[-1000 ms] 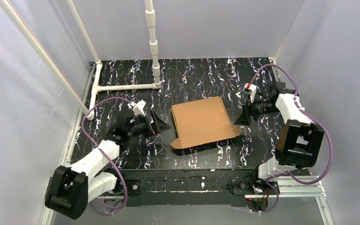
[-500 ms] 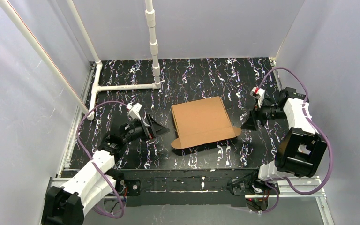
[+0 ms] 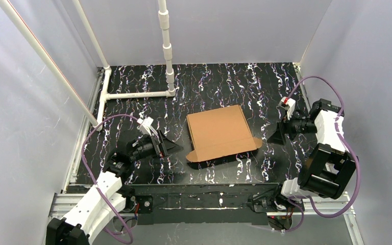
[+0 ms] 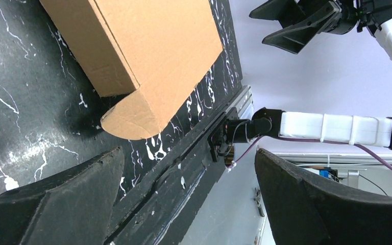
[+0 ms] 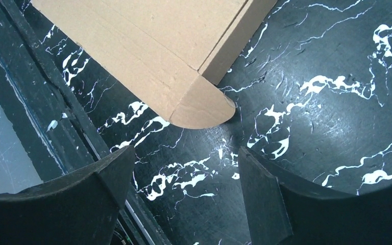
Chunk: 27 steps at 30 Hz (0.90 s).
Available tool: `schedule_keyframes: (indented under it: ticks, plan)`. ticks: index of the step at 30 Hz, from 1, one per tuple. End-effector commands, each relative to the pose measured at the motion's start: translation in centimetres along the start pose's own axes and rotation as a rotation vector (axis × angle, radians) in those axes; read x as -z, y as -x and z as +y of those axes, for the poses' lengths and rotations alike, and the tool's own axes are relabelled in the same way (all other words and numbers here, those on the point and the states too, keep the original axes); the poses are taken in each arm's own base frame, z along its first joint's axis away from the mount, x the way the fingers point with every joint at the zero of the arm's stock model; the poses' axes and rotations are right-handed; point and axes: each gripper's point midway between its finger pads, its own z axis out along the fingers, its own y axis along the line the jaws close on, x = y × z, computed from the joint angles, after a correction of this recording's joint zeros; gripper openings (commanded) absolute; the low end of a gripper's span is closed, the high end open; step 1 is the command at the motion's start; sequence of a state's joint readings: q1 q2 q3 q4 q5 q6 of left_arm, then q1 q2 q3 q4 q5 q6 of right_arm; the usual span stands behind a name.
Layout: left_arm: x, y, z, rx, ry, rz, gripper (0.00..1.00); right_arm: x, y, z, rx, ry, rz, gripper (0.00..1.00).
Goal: Fold the paper box
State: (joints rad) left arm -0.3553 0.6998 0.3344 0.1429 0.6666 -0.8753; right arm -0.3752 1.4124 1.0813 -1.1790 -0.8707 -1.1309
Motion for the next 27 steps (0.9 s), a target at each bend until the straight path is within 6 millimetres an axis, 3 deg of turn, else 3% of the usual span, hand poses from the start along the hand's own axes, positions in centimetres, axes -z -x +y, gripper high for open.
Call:
schedule_keyframes:
  ticks: [1,27]
  plan:
    - [0.63,-0.55,-0.34,-0.004,0.003,0.031,0.98,0.51,-0.38,0.54,-0.008,-0.009,-0.007,0.82]
    - [0.86,-0.44,-0.64,-0.019,0.002,0.026,0.98,0.89,-0.70,0.25,-0.031,-0.023,-0.024,0.83]
